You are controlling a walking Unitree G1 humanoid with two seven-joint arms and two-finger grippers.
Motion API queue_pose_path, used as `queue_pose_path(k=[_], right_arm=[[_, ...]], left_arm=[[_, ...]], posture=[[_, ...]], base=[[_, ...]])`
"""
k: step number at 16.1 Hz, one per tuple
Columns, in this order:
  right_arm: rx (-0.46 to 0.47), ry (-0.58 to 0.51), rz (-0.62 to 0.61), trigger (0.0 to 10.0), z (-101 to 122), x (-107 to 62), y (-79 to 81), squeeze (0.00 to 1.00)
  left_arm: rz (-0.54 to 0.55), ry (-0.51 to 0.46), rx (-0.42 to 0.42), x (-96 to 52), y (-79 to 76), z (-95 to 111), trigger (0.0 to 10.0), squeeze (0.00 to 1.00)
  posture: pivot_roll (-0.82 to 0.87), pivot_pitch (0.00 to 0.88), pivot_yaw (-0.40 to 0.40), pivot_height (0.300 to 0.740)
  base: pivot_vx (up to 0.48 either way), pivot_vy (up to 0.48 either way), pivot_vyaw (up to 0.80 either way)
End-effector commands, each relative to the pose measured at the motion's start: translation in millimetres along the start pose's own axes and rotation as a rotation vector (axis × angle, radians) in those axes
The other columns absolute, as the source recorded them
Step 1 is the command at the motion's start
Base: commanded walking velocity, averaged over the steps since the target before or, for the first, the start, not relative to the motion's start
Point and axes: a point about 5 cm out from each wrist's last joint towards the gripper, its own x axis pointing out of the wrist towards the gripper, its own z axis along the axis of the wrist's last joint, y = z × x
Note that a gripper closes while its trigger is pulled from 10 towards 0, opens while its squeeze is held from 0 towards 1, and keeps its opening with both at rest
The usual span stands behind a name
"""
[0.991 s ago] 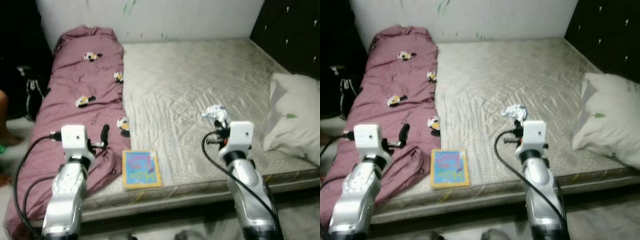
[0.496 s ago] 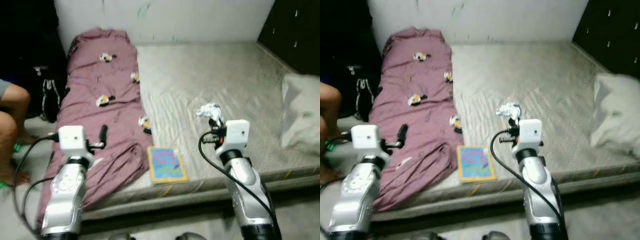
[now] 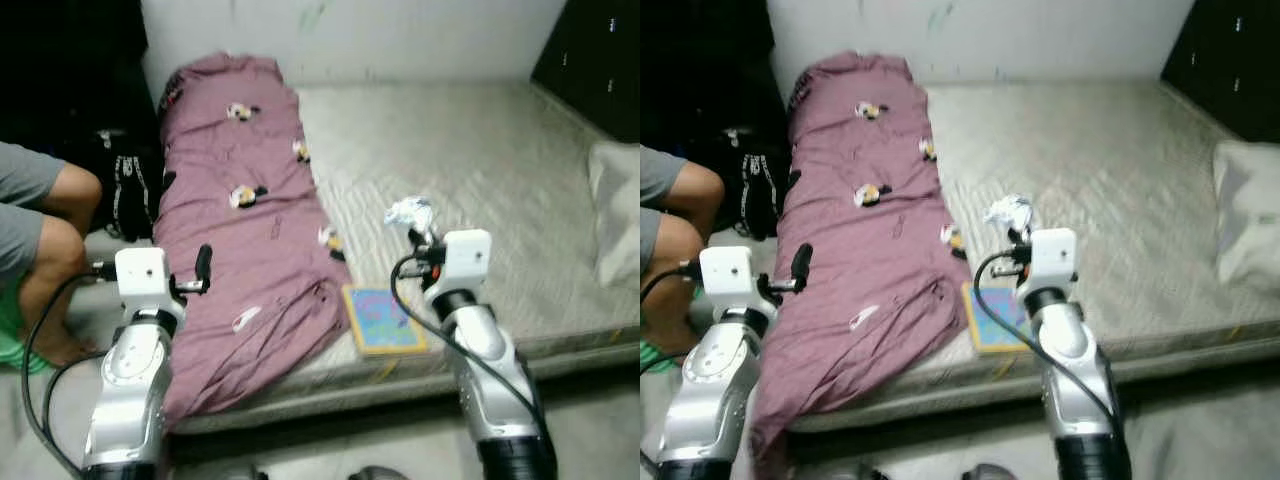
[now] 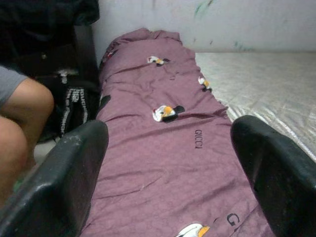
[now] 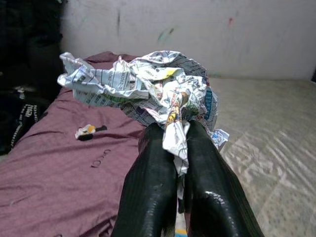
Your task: Clean up the room
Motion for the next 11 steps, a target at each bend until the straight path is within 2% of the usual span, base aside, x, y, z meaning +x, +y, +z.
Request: queue_pose_path(k=[1,4,11], right_arm=[[0.006,0.008,-0.009,10.0,-1.0,1.4,-1.7,0.0],[-0.019,0.011,0.027,10.0,-2.9,1.3,4.0,0.0],[-0.039,-0.006,0.06,10.0,-1.8,2.6,7.6,0.0]], left_arm=[[0.0,-0.014,0.016,1.2,0.4,3.2,10.0,0.0],[0.012,-0.021,0.023,1.0,1.5,3.9,10.0,0.0],[-0.025,-0.028,0.038,0.3,-5.7,2.7,10.0,0.0]], posture=[[-0.04,0.0,-0.022,0.74],[-0.04,0.0,-0.028,0.74],[-0.03,0.0,-0.03,0.74]], base=[[0.0,0.0,0.0],[0.0,0.0,0.0],[0.0,0.0,0.8]])
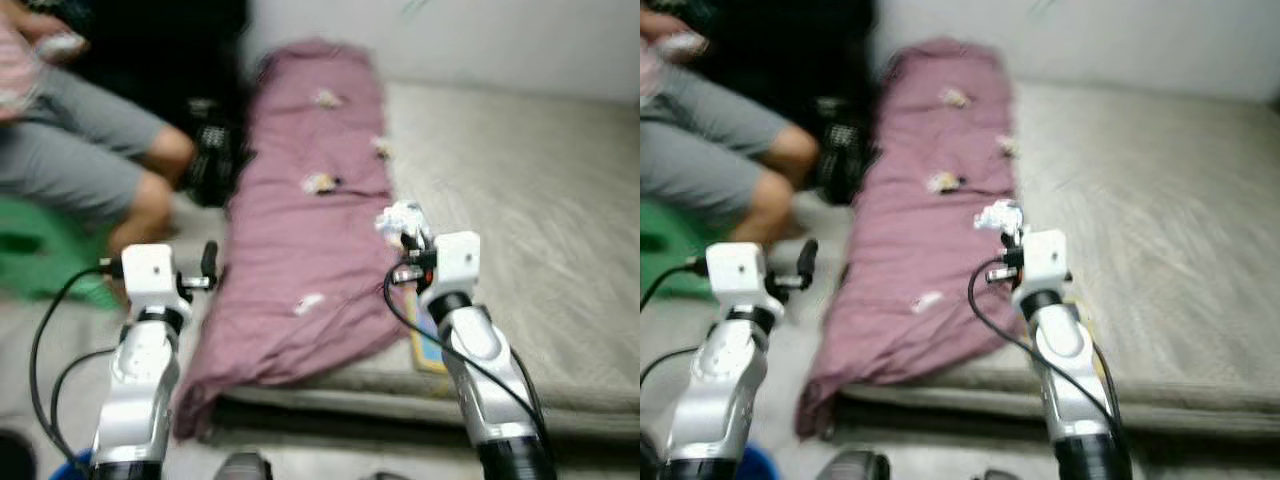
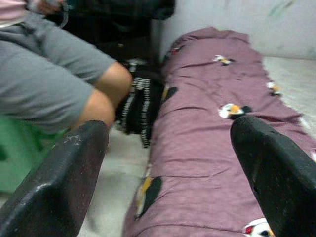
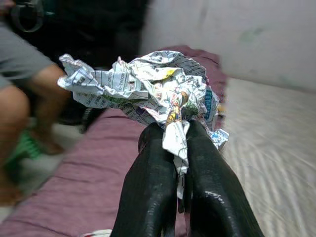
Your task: Clean up the room
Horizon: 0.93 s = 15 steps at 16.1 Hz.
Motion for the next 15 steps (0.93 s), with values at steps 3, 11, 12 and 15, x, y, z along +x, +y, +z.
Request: queue_pose_path(k=[3,11,12,15], right_arm=[[-0.008,-0.004,0.0,10.0,0.8,0.9,-1.3,0.0],[-0.009,-0.042,-0.01,10.0,9.8,5.5,-2.9,0.0],[0.0,-0.044,-0.011,10.0,10.1,5.7,-2.8,0.0],[0.013,-0.048,-0.008,10.0,10.7,5.6,-2.7,0.0]], left_arm=[[-0.034,-0.01,0.011,1.4,-7.7,1.9,10.0,0.0],[-0.035,-0.011,0.01,-0.8,-8.1,1.3,10.0,0.0],[-0.033,-0.011,0.008,0.3,-8.2,1.9,10.0,0.0],[-0.033,-0.009,0.008,0.4,-8.2,1.5,10.0,0.0]], posture=[[-0.04,0.0,-0.03,0.74],[-0.04,0.0,-0.032,0.74],[-0.04,0.0,-0.032,0.74],[-0.04,0.0,-0.031,0.74]], base=[[0.0,0.0,0.8],[0.0,0.0,0.8],[0.0,0.0,0.8],[0.0,0.0,0.8]])
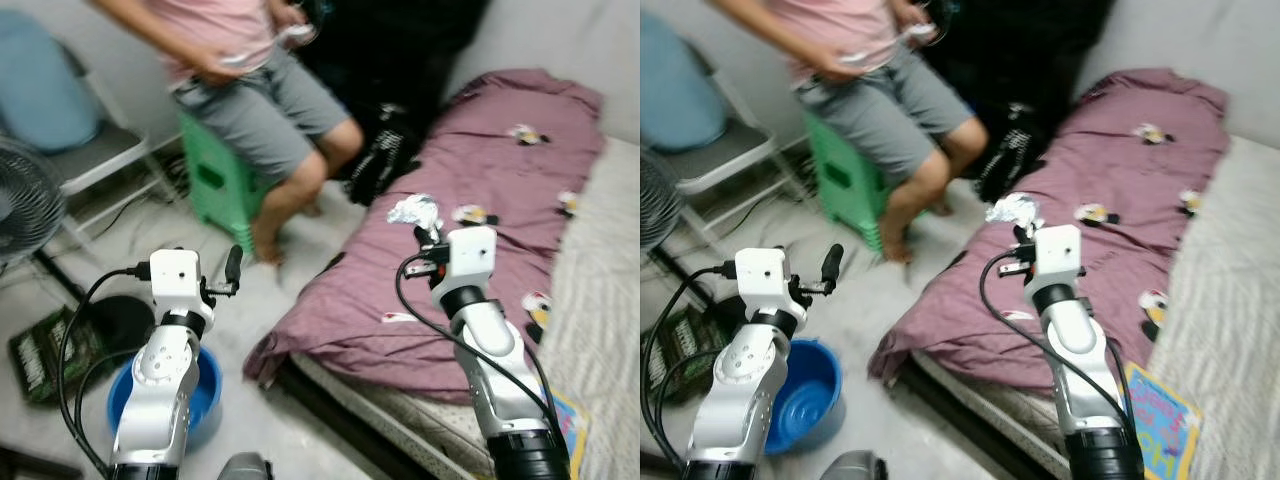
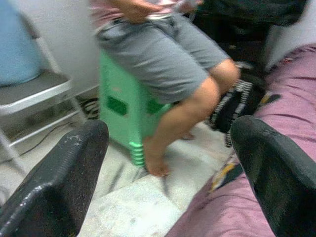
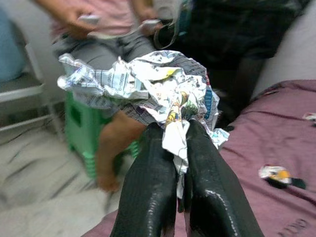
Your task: Clean up the room
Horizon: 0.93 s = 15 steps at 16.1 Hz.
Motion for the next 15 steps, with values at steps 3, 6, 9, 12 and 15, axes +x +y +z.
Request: queue_pose_path(k=[3,6,9,12,15], right_arm=[[0.012,-0.017,0.02,10.0,4.2,1.4,5.2,0.0],[0.016,-0.013,0.022,10.0,2.8,0.8,5.0,0.0],[0.019,-0.014,0.023,10.0,2.8,2.4,6.6,0.0],[0.018,-0.014,0.03,10.0,2.0,2.6,8.0,0.0],[0.02,-0.012,0.036,10.0,1.3,2.6,9.1,0.0]], left_arm=[[0.025,0.001,0.008,-0.3,5.8,1.1,10.0,0.0],[0.028,0.003,0.01,-0.8,6.0,0.5,10.0,0.0],[0.025,0.0,0.01,0.0,4.3,1.3,10.0,0.0],[0.027,-0.002,0.012,0.5,4.1,1.2,10.0,0.0],[0.026,-0.003,0.016,1.1,4.1,1.9,10.0,0.0]], posture=[[-0.04,0.0,-0.031,0.74],[-0.04,0.0,-0.032,0.74],[-0.04,0.0,-0.031,0.74],[-0.04,0.0,-0.031,0.74],[-0.03,0.0,-0.03,0.74]], base=[[0.0,0.0,0.8],[0.0,0.0,0.8],[0.0,0.0,0.8],[0.0,0.0,0.8],[0.0,0.0,0.8]])
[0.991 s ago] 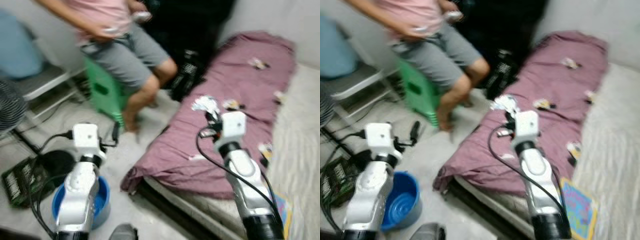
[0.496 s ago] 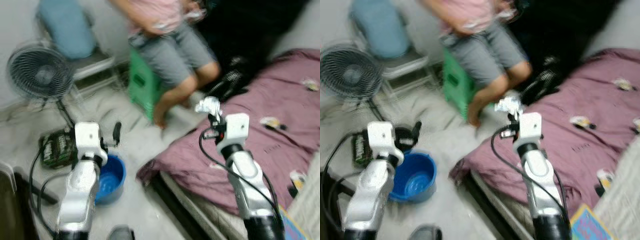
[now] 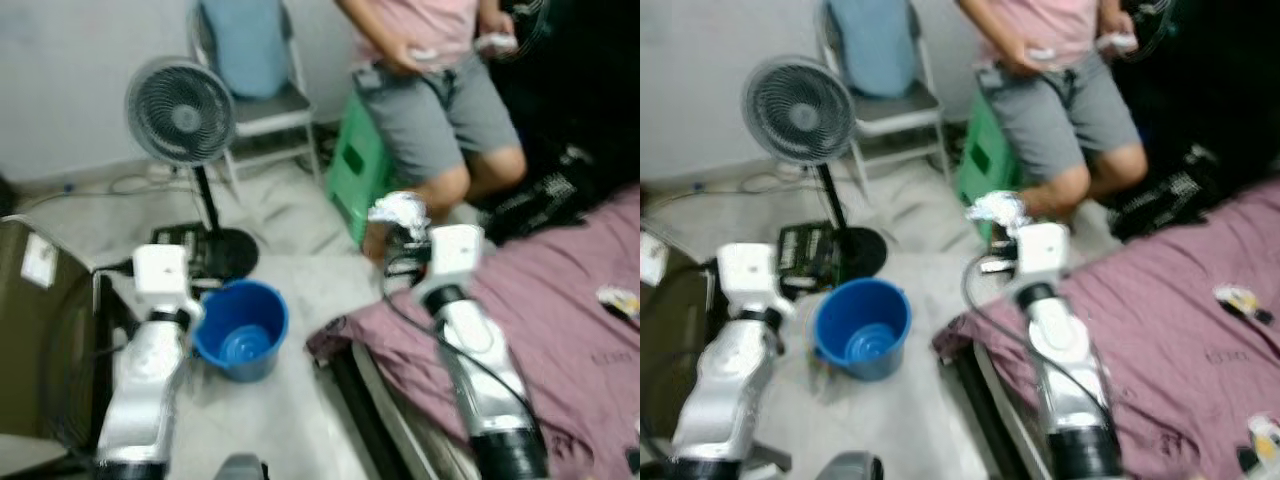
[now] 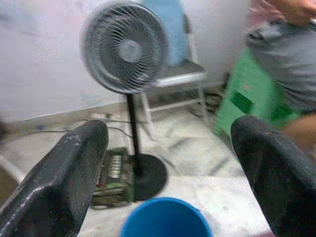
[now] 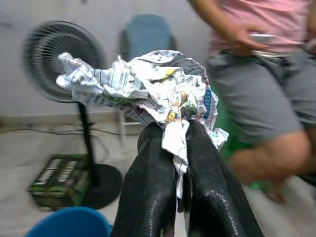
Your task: Clean up the room
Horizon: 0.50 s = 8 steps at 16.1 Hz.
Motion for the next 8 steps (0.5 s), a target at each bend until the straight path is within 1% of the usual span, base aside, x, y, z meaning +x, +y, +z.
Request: queue_pose_path(k=[1,3,8], right_arm=[[-0.01,-0.001,-0.018,10.0,0.6,-1.4,-7.6,0.0],[-0.004,-0.003,-0.016,10.0,1.2,-0.2,-6.5,0.0],[-0.001,-0.001,-0.016,10.0,0.3,-0.9,-6.7,0.0]], left_arm=[[-0.015,-0.001,-0.004,1.1,-6.8,2.6,10.0,0.0],[-0.026,-0.013,-0.009,3.2,-12.3,7.7,10.0,0.0],[-0.026,-0.003,-0.004,0.8,-9.9,4.4,10.0,0.0]], posture=[[-0.03,0.0,-0.031,0.74],[-0.03,0.0,-0.031,0.74],[-0.03,0.0,-0.029,0.74]], base=[[0.0,0.0,0.8],[0.0,0.0,0.8],[0.0,0.0,0.8]])
